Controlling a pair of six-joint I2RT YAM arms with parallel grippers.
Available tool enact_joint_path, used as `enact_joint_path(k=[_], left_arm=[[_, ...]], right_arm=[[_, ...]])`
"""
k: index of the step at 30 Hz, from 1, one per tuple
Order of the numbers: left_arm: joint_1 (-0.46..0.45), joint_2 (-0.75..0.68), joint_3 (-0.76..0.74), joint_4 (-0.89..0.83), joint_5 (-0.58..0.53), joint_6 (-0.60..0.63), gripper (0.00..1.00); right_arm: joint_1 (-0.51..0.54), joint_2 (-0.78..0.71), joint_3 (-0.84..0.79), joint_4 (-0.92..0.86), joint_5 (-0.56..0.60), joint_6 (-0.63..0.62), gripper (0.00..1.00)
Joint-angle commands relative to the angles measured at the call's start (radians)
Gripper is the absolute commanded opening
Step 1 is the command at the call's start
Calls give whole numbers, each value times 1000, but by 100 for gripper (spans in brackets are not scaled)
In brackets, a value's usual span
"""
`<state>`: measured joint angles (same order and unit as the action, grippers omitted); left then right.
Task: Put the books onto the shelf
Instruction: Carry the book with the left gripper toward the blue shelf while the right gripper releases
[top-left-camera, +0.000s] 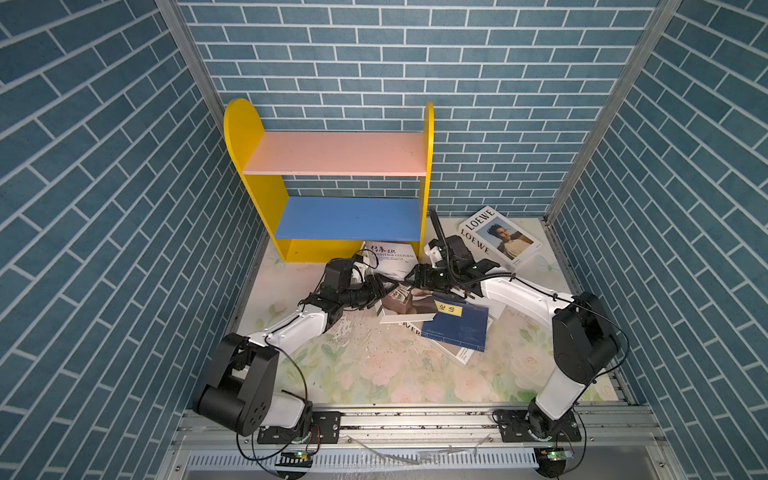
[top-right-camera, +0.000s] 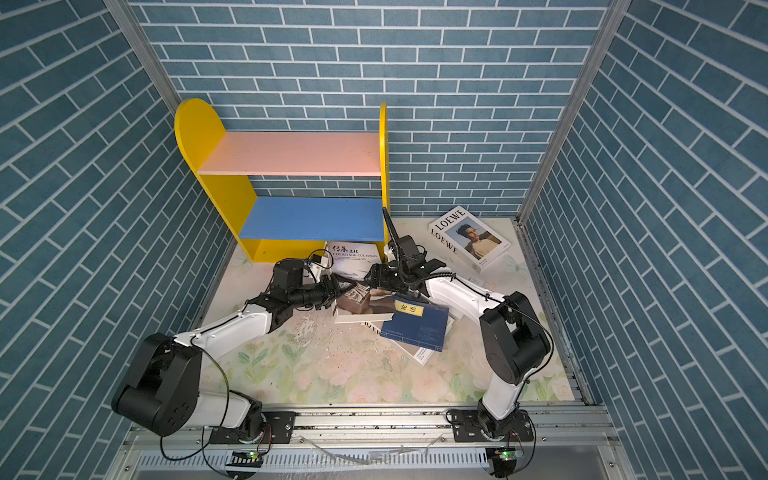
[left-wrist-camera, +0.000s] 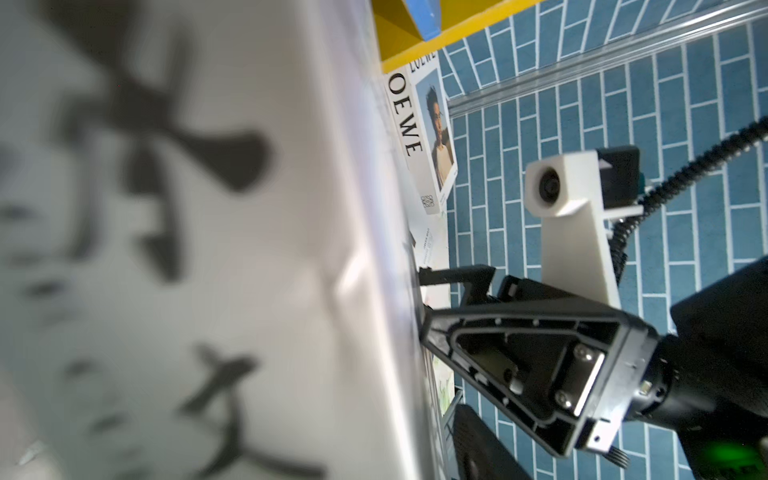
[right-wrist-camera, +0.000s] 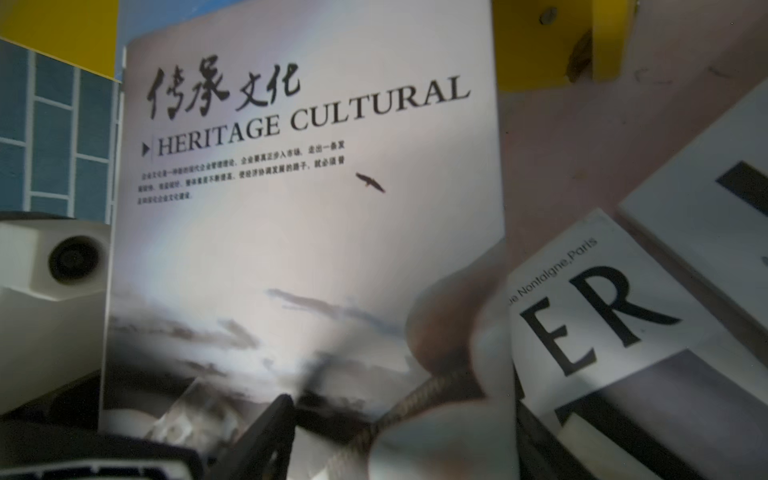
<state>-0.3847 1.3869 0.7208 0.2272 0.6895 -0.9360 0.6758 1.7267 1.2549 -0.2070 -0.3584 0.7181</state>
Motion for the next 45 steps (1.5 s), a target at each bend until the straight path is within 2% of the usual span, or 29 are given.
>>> enact_joint_path(k=[1, 10, 16, 21, 24, 30, 37, 41, 45], left_arm=[[-28, -53, 52, -6, 65, 51, 55], [-28, -178, 78, -209, -62, 137, 40], [-26, -295, 147, -472, -247, 298, 37], [-19, -384, 162, -536, -402, 334, 34], [14, -407, 148, -477, -399, 275, 34], [143, -389, 111, -237, -359, 49, 33], [292, -294, 95, 31, -354, -244, 32], [320, -251, 104, 138, -391, -300, 32], [322, -199, 136, 166, -465, -311, 34]], right_arm=[[27, 8, -18, 111, -67, 53, 76], [27, -27, -41, 111, -29, 64, 76], [27, -70, -33, 107, -7, 73, 77], [27, -102, 12, 89, 22, 92, 79], [29, -104, 47, 94, 25, 116, 79], [44, -93, 91, 170, 65, 187, 79], [91, -50, 111, 299, 203, 307, 79], [118, -27, 106, 367, 291, 344, 79], [128, 0, 122, 403, 303, 358, 79]])
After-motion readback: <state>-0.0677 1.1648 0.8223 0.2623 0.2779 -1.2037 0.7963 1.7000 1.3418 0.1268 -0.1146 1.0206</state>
